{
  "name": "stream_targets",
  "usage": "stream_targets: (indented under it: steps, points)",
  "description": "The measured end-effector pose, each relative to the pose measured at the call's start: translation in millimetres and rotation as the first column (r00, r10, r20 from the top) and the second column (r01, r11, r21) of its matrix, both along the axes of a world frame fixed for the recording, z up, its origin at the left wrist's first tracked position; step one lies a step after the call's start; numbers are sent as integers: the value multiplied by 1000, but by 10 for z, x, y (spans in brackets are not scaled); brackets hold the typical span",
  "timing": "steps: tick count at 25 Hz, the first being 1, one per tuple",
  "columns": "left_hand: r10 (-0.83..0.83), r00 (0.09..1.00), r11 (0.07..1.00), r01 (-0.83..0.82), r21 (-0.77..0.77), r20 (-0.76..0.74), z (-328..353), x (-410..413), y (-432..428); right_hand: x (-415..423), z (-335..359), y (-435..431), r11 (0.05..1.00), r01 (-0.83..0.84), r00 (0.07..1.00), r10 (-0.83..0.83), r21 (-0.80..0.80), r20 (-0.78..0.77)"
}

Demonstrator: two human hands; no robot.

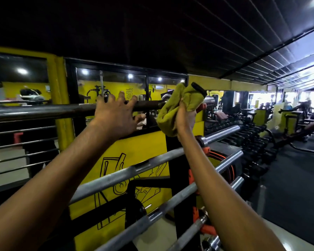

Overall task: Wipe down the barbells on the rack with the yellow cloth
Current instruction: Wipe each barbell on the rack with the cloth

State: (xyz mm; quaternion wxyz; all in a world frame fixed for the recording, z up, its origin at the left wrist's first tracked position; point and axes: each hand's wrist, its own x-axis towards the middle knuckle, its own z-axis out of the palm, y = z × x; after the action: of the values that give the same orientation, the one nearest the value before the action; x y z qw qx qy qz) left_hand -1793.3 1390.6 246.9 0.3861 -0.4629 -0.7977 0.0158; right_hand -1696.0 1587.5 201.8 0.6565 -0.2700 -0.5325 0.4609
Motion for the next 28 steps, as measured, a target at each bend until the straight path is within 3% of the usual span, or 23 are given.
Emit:
stream_targets:
  steps: [3,6,11,15,18,21,23,25,28]
  points:
    - [-69,998,996,69,-60,5,76,88,338,34,-162,142,989,43,996,-54,138,75]
    - [-85,996,992,84,-89,-5,110,126,676,-30,-190,264,951,149,985,-167,270,44]
    - [-65,996,998,65,-14,-53,98,152,819,-192,-362,117,978,-142,977,163,152,-134]
    - [-79,991,994,86,66,-106,12,161,815,-179,-254,106,844,-532,743,505,72,-440]
    - [-72,992,995,79,68,-101,-12,134,830,-152,-247,225,756,-654,645,538,-28,-542]
    - [-80,991,993,88,73,-109,-36,90,827,-183,-229,388,683,-731,524,565,4,-638]
    - [-91,989,992,100,72,-120,-29,96,818,-198,-256,408,705,-710,556,551,-10,-623]
    - [-120,982,989,132,73,-147,-29,106,811,-115,-279,382,801,-595,705,479,-68,-523]
    - [-143,972,988,151,27,-185,-36,60,789,161,-177,379,954,-286,950,271,-87,-152]
